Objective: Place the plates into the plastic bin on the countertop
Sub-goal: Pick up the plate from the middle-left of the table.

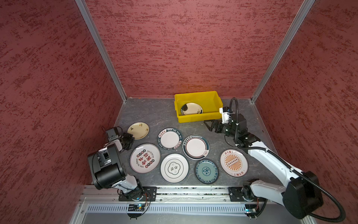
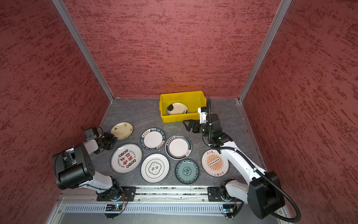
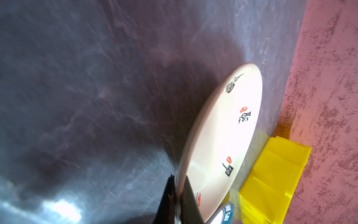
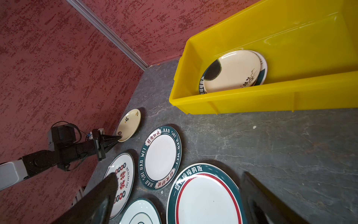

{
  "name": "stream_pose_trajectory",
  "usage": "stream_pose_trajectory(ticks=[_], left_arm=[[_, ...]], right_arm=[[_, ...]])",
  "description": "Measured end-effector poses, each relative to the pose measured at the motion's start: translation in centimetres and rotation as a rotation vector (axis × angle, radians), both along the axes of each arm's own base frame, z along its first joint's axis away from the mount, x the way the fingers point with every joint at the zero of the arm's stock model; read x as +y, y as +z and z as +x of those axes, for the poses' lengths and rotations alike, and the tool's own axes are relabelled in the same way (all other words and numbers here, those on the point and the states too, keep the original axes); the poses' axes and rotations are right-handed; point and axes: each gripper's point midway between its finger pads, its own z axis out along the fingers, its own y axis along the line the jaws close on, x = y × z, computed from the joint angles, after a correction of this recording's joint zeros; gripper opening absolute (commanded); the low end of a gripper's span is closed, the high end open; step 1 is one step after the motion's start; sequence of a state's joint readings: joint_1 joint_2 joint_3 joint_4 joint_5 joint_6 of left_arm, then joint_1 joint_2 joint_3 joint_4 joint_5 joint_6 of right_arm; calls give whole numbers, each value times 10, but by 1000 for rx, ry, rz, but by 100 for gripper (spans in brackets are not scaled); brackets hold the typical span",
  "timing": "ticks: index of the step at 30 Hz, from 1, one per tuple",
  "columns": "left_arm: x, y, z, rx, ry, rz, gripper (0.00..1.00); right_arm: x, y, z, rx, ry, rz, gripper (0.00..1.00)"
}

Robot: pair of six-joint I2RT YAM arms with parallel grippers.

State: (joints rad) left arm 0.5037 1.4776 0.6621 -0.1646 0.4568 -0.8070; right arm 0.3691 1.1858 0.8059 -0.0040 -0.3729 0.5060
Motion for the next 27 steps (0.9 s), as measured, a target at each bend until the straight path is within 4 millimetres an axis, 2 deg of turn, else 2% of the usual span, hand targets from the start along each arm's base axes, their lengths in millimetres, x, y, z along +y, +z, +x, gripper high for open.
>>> stream_pose_trajectory(ticks=[7,12,18,21,27], left_arm=[[-6,33,6,-55,-22,50,0],[-27,58,16,-114,-85,84,0],[-51,80,18,-174,-147,111,0],[-69,92,20,-209,-190,125,0],[-125,110,21,-272,-329,136,0]], right_arm=[[0,0,0,19,-9,20,99],[1,2,0,31,-14,44,99],[5,6,-2,44,-2,86,99],[8,12,-2,44,10,119,99],[18,28,-3,19,53,218,99]])
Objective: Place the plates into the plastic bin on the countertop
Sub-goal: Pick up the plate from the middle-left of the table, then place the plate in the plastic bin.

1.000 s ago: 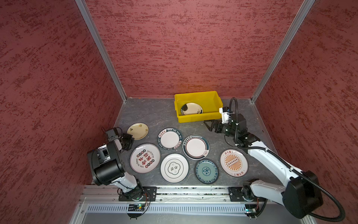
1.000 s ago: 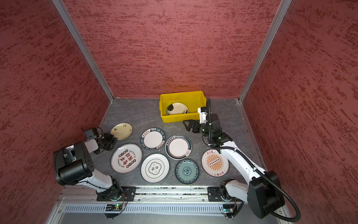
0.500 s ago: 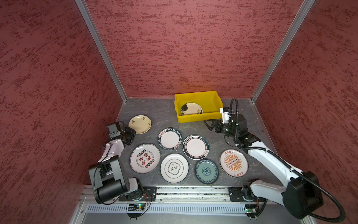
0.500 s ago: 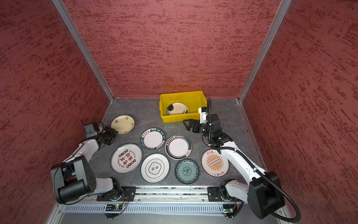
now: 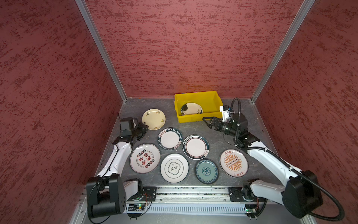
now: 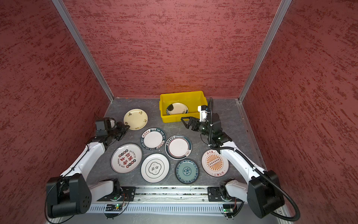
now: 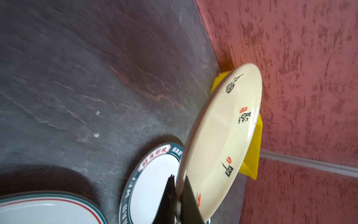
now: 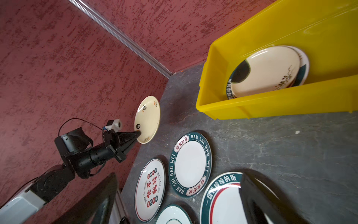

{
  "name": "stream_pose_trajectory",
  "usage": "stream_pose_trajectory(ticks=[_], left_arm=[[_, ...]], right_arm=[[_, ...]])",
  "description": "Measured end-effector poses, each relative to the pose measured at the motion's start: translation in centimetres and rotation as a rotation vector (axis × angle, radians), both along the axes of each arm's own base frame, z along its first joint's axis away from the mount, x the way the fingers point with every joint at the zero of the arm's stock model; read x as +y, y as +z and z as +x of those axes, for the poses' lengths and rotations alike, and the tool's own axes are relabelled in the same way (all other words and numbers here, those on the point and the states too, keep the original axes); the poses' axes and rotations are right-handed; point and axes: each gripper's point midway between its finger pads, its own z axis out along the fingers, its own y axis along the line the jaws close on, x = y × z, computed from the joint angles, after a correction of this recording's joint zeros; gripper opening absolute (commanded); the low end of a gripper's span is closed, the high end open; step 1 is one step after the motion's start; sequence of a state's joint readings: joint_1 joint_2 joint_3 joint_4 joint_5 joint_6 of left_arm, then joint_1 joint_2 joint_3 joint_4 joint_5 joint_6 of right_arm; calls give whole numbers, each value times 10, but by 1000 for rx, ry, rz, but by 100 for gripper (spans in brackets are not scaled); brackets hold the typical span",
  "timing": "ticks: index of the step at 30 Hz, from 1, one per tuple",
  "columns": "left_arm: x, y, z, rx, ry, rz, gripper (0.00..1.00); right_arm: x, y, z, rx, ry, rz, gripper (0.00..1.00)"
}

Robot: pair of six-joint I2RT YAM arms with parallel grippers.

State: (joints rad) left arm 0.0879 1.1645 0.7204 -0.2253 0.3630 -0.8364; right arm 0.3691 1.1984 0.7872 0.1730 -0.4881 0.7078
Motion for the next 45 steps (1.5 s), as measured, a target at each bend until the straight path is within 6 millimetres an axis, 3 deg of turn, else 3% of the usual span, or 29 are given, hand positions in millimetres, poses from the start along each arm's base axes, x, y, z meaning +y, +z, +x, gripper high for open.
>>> stream_pose_trajectory(ticks=[6,11,22,33,36,39,43,45], left_arm=[[-59,14,-3,-57,-131,-7,0],[-110,24,-8,-107,-239,-19,0],[-185,15,1,-98,-386,-50,0],[-221,36,-1,-178,-462,-84,0],[-225,40,-2,-193,-471,-89,0],[-229,42,-3,-204,-479,-94,0],[-230,43,-4,-208,-482,-95,0],[-230,43,-4,-209,-482,-96,0]], right_arm=[[8,2,5,4,26,56,99],[14,-10,11,40,39,72,94],[21,-16,14,52,56,82,81],[19,-22,16,55,41,53,72],[18,-25,16,60,38,47,61],[18,-28,17,67,37,43,58],[18,-30,17,72,35,40,46],[18,-30,17,72,35,38,36]])
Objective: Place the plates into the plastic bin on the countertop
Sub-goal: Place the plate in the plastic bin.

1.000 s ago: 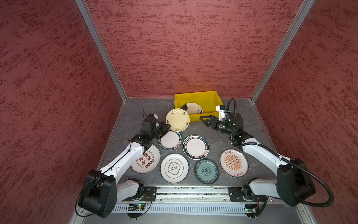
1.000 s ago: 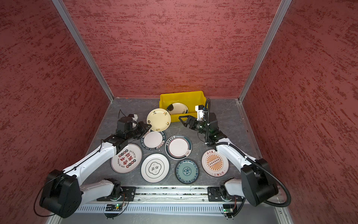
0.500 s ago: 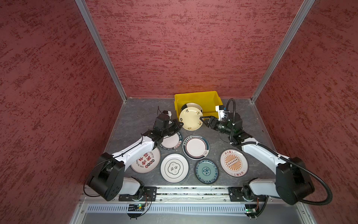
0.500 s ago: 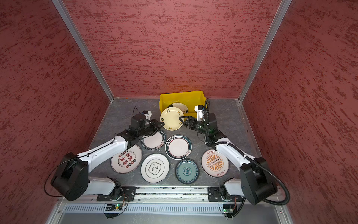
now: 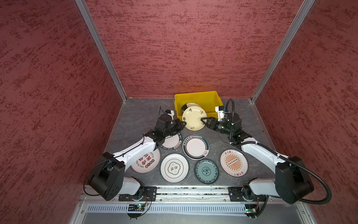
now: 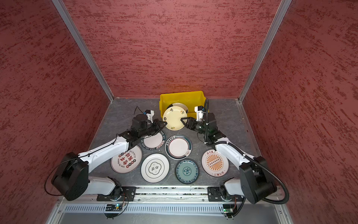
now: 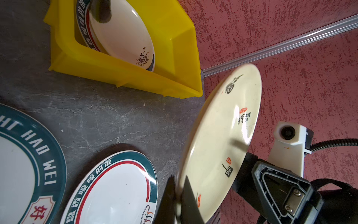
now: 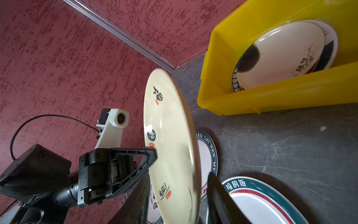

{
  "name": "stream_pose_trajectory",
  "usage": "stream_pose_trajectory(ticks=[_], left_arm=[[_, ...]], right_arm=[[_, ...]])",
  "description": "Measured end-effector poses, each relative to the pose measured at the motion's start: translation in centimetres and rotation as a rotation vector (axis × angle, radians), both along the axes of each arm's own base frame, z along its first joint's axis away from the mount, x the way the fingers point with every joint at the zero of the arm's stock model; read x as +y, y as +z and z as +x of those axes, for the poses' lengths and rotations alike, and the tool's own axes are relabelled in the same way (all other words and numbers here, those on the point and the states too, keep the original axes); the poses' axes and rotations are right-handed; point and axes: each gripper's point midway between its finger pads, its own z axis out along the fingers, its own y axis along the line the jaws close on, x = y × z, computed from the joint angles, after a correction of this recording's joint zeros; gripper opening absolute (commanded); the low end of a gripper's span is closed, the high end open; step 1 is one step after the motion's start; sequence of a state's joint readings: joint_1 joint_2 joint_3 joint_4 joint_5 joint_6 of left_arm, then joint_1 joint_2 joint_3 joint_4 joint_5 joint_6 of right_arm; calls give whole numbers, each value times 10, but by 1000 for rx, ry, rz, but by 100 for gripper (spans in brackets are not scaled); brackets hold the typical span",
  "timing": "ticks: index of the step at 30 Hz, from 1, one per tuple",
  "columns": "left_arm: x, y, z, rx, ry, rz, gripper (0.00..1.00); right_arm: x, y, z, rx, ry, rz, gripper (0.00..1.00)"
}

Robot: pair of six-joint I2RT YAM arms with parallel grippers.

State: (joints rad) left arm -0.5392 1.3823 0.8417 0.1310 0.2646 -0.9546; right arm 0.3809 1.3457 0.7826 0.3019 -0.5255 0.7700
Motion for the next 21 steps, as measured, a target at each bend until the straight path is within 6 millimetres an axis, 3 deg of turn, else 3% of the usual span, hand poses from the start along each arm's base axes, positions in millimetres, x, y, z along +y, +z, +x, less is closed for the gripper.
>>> stream_pose_trajectory(ticks=[3,12,17,21], left_arm=[[0,0,0,-1,0,0,0],[-2,2,0,-12,-8,-3,0],[-4,2,-3,-15,-18,3,0],[-5,3,-2,-19,-17,2,26]], right_arm=[[-1,0,1,1,-6,-2,25],[-5,-9,6,24,-45,-18,3],[-8,-16,9,48,-65,-30,0],[-9,-18,9,57,-70,-32,0]])
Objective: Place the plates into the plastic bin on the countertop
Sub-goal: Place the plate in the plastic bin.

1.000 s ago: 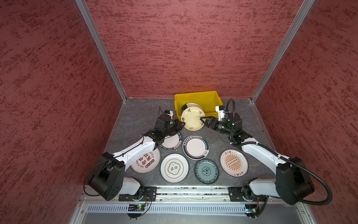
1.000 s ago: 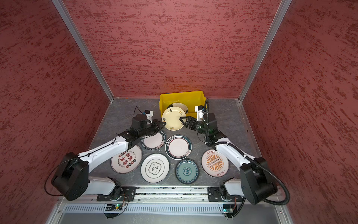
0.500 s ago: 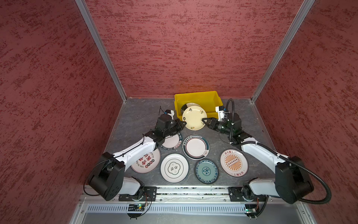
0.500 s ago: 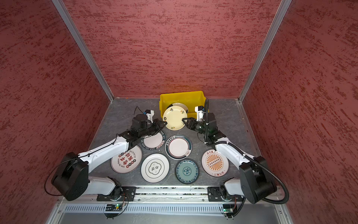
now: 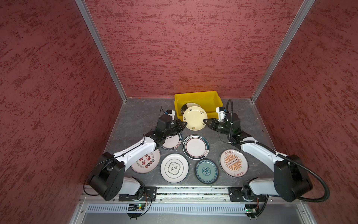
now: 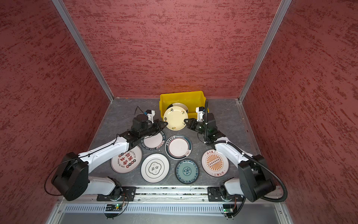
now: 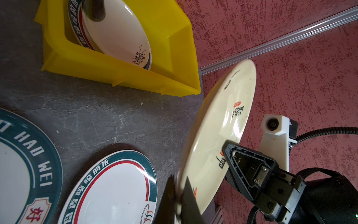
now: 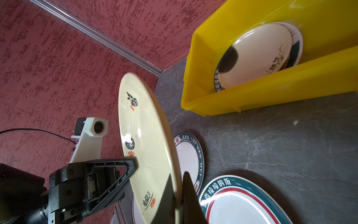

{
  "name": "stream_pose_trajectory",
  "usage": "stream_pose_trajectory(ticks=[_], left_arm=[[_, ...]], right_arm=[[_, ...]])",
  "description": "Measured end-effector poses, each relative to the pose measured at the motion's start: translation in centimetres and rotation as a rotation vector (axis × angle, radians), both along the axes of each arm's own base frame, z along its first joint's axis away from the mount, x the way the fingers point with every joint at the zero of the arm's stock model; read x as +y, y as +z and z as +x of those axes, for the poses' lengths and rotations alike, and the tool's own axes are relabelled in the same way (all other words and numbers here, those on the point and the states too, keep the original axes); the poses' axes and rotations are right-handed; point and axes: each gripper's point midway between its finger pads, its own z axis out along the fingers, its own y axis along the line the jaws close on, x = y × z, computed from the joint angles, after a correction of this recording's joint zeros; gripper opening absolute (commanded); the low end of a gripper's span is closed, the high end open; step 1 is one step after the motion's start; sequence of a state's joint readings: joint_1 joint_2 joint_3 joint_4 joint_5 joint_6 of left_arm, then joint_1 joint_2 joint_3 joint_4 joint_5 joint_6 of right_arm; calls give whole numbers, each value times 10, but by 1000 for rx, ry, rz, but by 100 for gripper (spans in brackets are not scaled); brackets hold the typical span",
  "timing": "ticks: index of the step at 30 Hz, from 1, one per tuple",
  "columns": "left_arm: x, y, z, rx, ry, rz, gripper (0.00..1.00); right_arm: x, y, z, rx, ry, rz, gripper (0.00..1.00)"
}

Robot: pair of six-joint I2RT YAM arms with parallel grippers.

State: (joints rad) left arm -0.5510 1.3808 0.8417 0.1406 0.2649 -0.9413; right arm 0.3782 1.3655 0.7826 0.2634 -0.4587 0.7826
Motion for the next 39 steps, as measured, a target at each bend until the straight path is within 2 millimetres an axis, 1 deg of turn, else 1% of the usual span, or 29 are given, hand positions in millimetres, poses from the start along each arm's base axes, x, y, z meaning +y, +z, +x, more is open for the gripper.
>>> stream_pose_trajectory(ticks=[1,3,6,8,12,14,15,16,17,20,24,28,31,35,36,39], left_arm=[[0,1,0,-6,-1,1,36],[1,5,-1,-16,2,-3,52],[3,12,-1,-39,8,-2,69],[7,17,-3,-59,18,-1,76],[15,29,-6,-102,41,5,85],[22,35,-8,-123,55,14,92],[25,38,-9,-134,63,17,93],[29,41,-10,-143,73,21,98],[34,43,-11,-152,85,29,99],[50,49,-14,-173,130,45,99],[72,52,-18,-192,184,64,99],[93,49,-21,-189,231,79,99],[104,48,-23,-183,256,88,99],[112,49,-26,-187,269,96,99],[113,49,-27,-188,270,98,99],[115,49,-29,-186,271,102,99]], right_arm=[[0,-1,0,5,-1,1,0],[1,-1,-1,10,0,3,0],[1,-2,-1,19,-1,4,0],[0,-3,-1,23,-4,3,0],[-2,-7,-1,35,-18,-7,0],[-3,-9,0,41,-28,-15,0],[-4,-10,0,45,-34,-21,0],[-5,-12,1,49,-39,-32,0],[-7,-14,2,54,-45,-44,0],[-10,-10,8,47,-66,-82,0],[-14,8,28,-5,-108,-149,0],[-17,31,59,-74,-163,-237,0],[-17,38,86,-106,-193,-307,0],[-14,38,127,-114,-222,-419,0],[-13,36,138,-114,-228,-447,0],[-12,25,161,-103,-239,-517,0]])
